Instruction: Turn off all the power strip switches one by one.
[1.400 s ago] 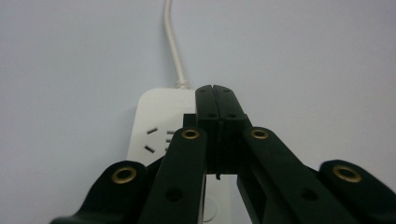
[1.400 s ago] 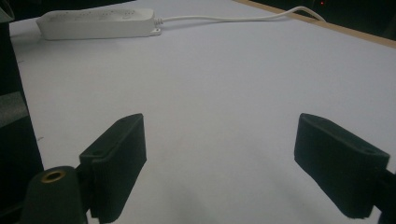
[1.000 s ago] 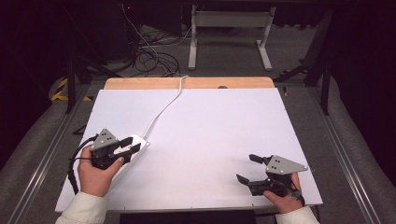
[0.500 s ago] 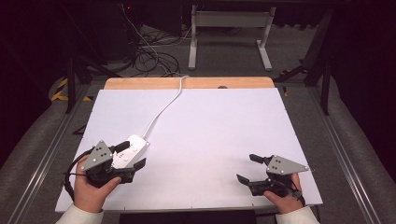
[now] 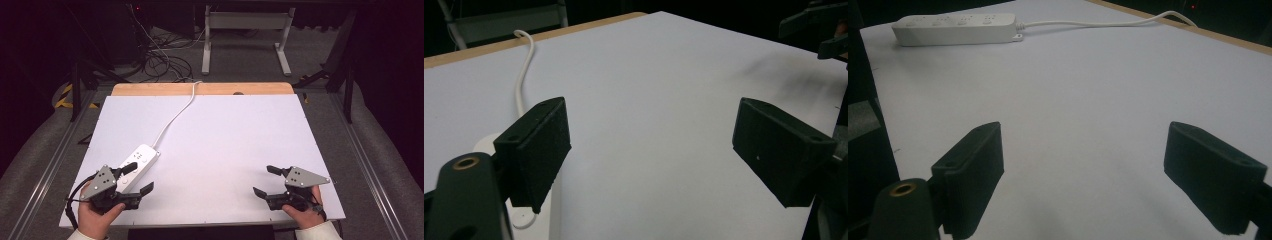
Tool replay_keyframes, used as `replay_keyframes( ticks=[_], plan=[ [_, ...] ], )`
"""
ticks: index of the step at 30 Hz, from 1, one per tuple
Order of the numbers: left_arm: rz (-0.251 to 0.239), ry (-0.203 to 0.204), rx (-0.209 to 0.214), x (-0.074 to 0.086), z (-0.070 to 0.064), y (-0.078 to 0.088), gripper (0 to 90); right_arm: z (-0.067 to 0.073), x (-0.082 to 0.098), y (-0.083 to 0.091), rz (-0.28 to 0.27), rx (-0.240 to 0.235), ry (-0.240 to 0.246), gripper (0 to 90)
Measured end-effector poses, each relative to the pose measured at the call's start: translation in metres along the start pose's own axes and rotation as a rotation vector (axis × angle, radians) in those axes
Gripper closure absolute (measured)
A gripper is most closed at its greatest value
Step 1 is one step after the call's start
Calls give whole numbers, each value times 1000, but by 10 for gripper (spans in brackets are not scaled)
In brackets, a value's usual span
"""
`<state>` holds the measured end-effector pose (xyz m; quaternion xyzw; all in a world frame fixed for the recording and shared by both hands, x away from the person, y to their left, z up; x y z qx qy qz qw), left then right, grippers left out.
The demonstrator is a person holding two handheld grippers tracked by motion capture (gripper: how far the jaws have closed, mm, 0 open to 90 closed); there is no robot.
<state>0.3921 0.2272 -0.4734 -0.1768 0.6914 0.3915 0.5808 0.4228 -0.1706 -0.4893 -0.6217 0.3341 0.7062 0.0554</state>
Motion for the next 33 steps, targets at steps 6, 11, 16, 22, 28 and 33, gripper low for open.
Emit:
replay_keyframes(
  ticks=[6,11,16,22,28,33],
  plan=[
    [25,-16,-2,17,-1,-7,180,1,0,-1,2,-3,1,169],
    [59,-9,12,30,-3,-10,197,0,1,-1,6,-2,0,167],
    [79,-40,17,37,-7,-10,199,1,1,-2,7,-6,1,166],
    [39,-31,15,28,-9,-10,190,1,1,-2,8,-3,0,165],
    [17,-14,8,25,-9,-6,186,1,2,-3,11,-2,1,165],
    [29,-24,2,26,-7,-5,188,1,2,-3,11,-2,1,165]
  ],
)
Point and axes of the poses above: each handheld gripper's, and its own axes: y roughly backward along the jaws, x roughly out of its underside, z roughly to its left, the point moved 7 cm from there along -y, roughly forward along the jaws, and after that the axes turned 3 degrees about -x, right-handed, at the moved point
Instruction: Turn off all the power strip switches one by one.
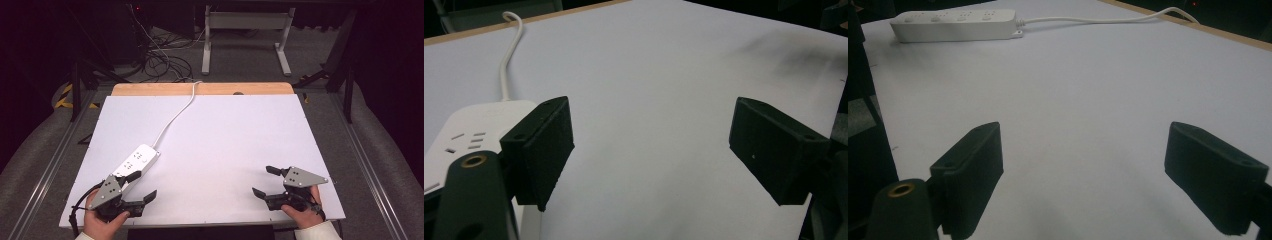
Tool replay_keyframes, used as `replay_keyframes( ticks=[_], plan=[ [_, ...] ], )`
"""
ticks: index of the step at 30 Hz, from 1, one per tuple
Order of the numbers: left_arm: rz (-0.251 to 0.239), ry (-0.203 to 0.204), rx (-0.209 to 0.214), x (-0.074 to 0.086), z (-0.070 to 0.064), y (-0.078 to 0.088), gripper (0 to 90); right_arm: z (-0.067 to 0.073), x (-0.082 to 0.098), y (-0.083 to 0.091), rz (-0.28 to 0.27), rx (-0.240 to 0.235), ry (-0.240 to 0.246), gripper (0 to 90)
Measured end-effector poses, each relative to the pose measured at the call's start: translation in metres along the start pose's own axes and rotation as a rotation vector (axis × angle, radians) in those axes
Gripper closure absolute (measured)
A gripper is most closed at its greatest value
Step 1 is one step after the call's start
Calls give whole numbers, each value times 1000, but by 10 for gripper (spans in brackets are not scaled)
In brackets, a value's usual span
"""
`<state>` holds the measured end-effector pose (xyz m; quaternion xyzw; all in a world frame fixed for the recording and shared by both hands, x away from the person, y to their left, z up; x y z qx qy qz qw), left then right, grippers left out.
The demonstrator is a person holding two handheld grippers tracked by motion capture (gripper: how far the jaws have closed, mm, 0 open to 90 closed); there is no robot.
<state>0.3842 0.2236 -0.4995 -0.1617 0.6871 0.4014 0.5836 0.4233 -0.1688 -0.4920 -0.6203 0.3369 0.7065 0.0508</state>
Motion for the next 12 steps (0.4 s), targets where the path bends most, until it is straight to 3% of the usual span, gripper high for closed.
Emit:
replay_keyframes(
  ticks=[5,12],
  plan=[
    [25,57,15,0,-3,2,215,0,0,0,-3,-1,-1,165],
    [10,22,6,-1,-2,2,204,0,0,0,-2,-1,0,165]
  ],
)
Point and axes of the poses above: each handheld gripper's, and its own axes: y roughly backward along the jaws, x roughly out of its underside, z roughly to its left, the point moved 7 cm from there along -y, roughly forward along the jaws, and after that the axes turned 3 degrees about -x, right-handed, at the moved point
